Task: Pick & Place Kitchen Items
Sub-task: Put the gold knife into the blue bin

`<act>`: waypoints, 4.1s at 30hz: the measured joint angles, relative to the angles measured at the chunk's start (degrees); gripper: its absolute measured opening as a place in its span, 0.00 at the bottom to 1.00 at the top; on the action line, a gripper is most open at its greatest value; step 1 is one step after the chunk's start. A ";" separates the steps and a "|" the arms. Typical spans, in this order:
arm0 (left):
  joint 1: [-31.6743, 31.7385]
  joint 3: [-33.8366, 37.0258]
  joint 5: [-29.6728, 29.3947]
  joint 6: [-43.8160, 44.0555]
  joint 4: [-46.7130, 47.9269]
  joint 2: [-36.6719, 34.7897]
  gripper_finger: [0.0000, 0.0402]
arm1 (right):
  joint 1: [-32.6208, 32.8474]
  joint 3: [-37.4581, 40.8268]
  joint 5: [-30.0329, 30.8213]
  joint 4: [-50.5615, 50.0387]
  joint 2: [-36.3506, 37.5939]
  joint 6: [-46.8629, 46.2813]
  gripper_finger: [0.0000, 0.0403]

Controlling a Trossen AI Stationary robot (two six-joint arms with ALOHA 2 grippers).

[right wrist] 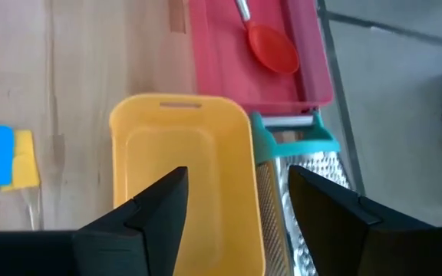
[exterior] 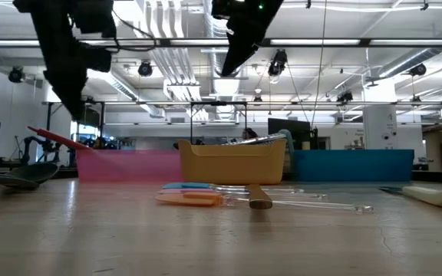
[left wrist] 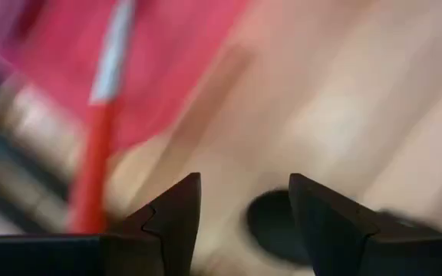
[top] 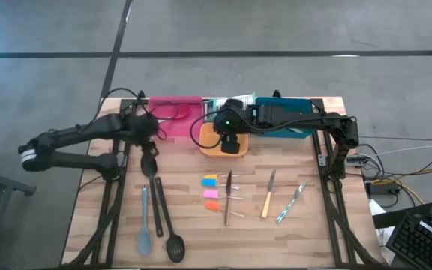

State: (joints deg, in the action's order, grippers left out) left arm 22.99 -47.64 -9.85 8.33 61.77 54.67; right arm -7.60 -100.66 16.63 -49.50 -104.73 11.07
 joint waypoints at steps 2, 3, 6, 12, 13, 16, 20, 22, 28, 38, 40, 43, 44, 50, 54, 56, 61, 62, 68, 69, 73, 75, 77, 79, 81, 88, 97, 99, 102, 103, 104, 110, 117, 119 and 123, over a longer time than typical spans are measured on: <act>-2.23 0.02 1.04 0.93 -2.96 -0.17 0.50 | 0.04 0.00 -0.03 -1.37 0.04 -1.18 0.53; -3.61 0.02 1.15 1.46 -4.69 -0.17 0.50 | 0.10 0.00 -0.03 -2.54 0.04 -1.97 0.53; -8.53 0.09 1.66 2.45 -9.15 -0.11 0.50 | 0.61 0.00 -0.13 -7.18 0.04 -4.23 0.54; -19.17 0.09 -0.13 2.64 -20.94 -0.12 0.50 | 4.00 0.00 -0.14 -15.06 0.07 -9.10 0.57; -20.86 0.09 -0.95 2.59 -23.13 -0.12 0.50 | 4.79 0.00 -0.16 -16.02 0.07 -9.57 0.58; -25.91 0.09 -4.33 1.27 -29.22 -0.12 0.50 | 7.52 0.00 -0.11 -18.96 0.23 -11.35 0.59; -31.48 0.09 -7.36 -0.81 -34.63 -0.12 0.50 | 11.84 0.24 -0.10 -23.09 0.97 -15.81 0.61; -33.59 0.09 -8.49 -1.18 -36.15 -0.12 0.50 | 14.23 1.01 -0.08 -24.57 1.69 -18.46 0.62; -36.92 0.70 -12.50 -4.07 -41.87 -0.12 0.50 | 21.59 7.05 0.08 -23.62 6.24 -26.41 0.63; -37.04 6.41 -12.69 -8.50 -57.22 -0.23 0.50 | 30.11 22.27 0.97 -1.55 10.99 -8.87 0.59; -37.04 7.89 -12.67 -8.52 -59.53 -0.23 0.50 | 30.54 24.84 1.19 -0.72 10.76 -2.29 0.58; -37.04 9.80 -12.65 -10.33 -62.26 -0.26 0.50 | 30.73 27.50 1.17 0.05 10.05 5.48 0.56; -37.02 10.08 -12.60 -11.34 -62.85 -0.39 0.50 | 30.75 28.11 1.17 0.33 9.78 6.80 0.55; -36.99 10.45 -12.56 -12.63 -63.89 -1.35 0.50 | 30.71 28.75 1.37 8.51 8.36 7.46 0.52; -36.99 10.49 -12.57 -12.30 -63.37 -1.24 0.50 | 30.73 27.40 1.32 10.96 6.70 10.86 0.52; -36.99 10.49 -12.56 -12.28 -62.89 -1.15 0.50 | 30.73 26.88 1.20 11.65 5.84 12.31 0.53; -36.99 10.49 -12.56 -12.26 -62.25 -1.06 0.50 | 30.60 24.99 0.80 12.44 2.72 13.14 0.56; -36.99 10.51 -12.56 -12.27 -61.90 -1.06 0.50 | 30.60 24.55 0.24 12.62 2.24 13.16 0.56; -36.99 10.60 -12.56 -12.23 -61.87 -1.04 0.50 | 30.60 22.17 -5.37 12.29 -1.06 13.50 0.57; -36.99 10.60 -12.56 -12.23 -61.79 -1.04 0.50 | 30.62 21.89 -5.37 12.38 -1.58 14.04 0.57; -36.99 10.79 -12.56 -12.21 -61.75 -1.05 0.50 | 30.46 21.13 -5.57 12.59 -3.12 16.04 0.54; -36.99 10.98 -12.55 -12.20 -61.71 -1.02 0.50 | 30.32 21.06 -5.74 12.84 -3.75 16.47 0.52; -36.99 11.11 -12.56 -12.21 -61.76 -1.04 0.50 | 30.08 21.07 -5.97 13.54 -4.54 16.53 0.51; -36.99 11.17 -12.54 -12.19 -61.74 -1.04 0.50 | 29.85 21.07 -6.48 14.34 -5.40 16.60 0.49; -36.99 11.18 -12.56 -12.21 -61.72 -1.06 0.50 | 29.75 21.07 -6.50 14.84 -6.48 17.24 0.48; -36.99 11.23 -12.54 -12.21 -61.74 -1.08 0.50 | 29.48 21.08 -6.70 16.00 -10.48 18.94 0.46; -36.99 11.28 -12.54 -12.21 -61.70 -1.11 0.50 | 28.93 19.53 -8.68 19.34 -11.61 20.65 0.48; -36.99 11.29 -12.55 -12.21 -61.72 -1.11 0.50 | 28.58 19.34 -9.48 18.84 -11.61 20.63 0.49; -36.99 11.34 -12.54 -12.21 -61.70 -1.11 0.50 | 28.12 19.34 -9.80 18.10 -11.71 20.59 0.48; -36.99 11.34 -12.54 -12.21 -61.72 -1.11 0.50 | 28.05 19.34 -9.78 17.89 -11.69 20.59 0.47; -36.99 11.34 -12.54 -12.21 -61.70 -1.11 0.50 | 27.98 19.34 -9.79 17.79 -11.70 20.61 0.46; -36.99 11.34 -12.54 -12.21 -61.72 -1.11 0.50 | 27.37 19.38 -9.80 16.79 -11.81 21.84 0.40; -36.99 11.34 -12.55 -12.21 -61.71 -1.10 0.50 | 25.80 16.34 -11.32 15.32 -15.36 22.12 0.34; -36.99 11.34 -12.54 -12.21 -61.70 -1.08 0.50 | 25.64 14.60 -12.41 13.46 -16.99 21.95 0.32; -36.99 11.34 -12.54 -12.21 -61.52 -1.08 0.50 | 25.64 10.89 -12.59 8.02 -19.26 21.95 0.30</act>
State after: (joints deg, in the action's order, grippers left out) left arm -14.00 -36.29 -22.39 -3.88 0.25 53.58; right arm 18.04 -89.77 4.05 -41.49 -123.99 33.01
